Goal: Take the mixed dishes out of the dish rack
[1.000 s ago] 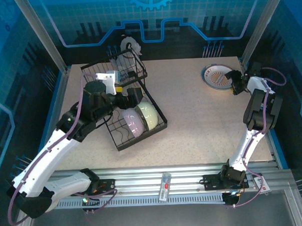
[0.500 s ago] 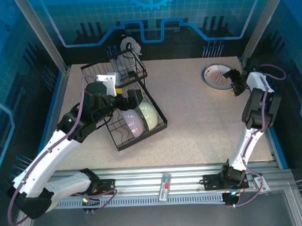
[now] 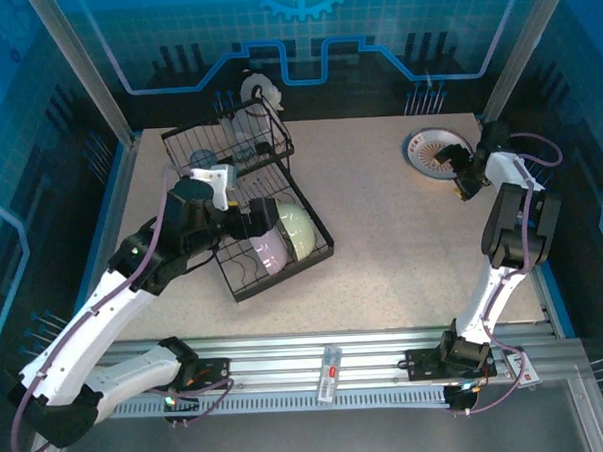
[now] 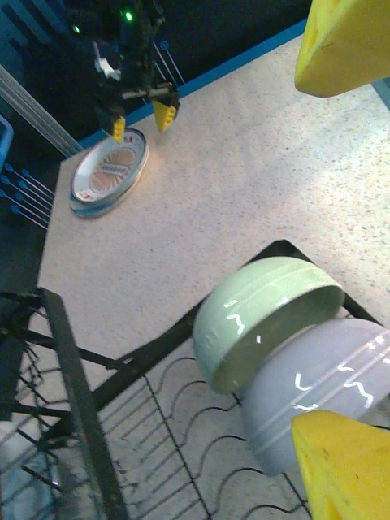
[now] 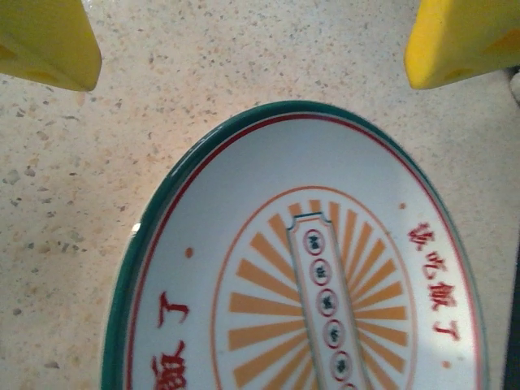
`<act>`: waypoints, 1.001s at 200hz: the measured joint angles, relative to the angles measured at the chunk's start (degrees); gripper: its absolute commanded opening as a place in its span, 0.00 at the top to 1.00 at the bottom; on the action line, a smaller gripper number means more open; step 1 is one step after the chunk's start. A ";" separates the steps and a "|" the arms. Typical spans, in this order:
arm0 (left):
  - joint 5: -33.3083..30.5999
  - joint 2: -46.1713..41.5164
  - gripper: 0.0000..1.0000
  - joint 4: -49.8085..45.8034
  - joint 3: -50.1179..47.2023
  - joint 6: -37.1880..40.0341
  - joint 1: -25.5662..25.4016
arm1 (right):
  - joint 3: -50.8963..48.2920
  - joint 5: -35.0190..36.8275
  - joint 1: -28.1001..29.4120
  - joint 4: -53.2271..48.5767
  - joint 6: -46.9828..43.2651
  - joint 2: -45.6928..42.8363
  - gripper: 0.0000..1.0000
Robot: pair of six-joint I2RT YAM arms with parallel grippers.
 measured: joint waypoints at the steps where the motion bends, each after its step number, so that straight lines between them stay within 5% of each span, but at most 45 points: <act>1: 0.00 0.00 0.01 -0.04 0.00 -0.09 0.00 | -0.04 0.07 0.02 0.04 0.00 -0.09 0.03; 77: 2.49 -5.86 0.03 -6.84 -8.57 -9.09 0.85 | -3.08 3.74 12.85 2.40 -4.11 -9.22 0.08; 156: 17.22 -11.19 0.11 -4.70 -23.78 -13.33 14.88 | -3.85 4.17 34.40 -6.82 -19.52 -15.21 0.13; 200: 24.39 -10.43 0.12 0.96 -25.97 -15.74 15.80 | -1.64 4.39 40.19 -9.27 -21.90 -11.63 0.18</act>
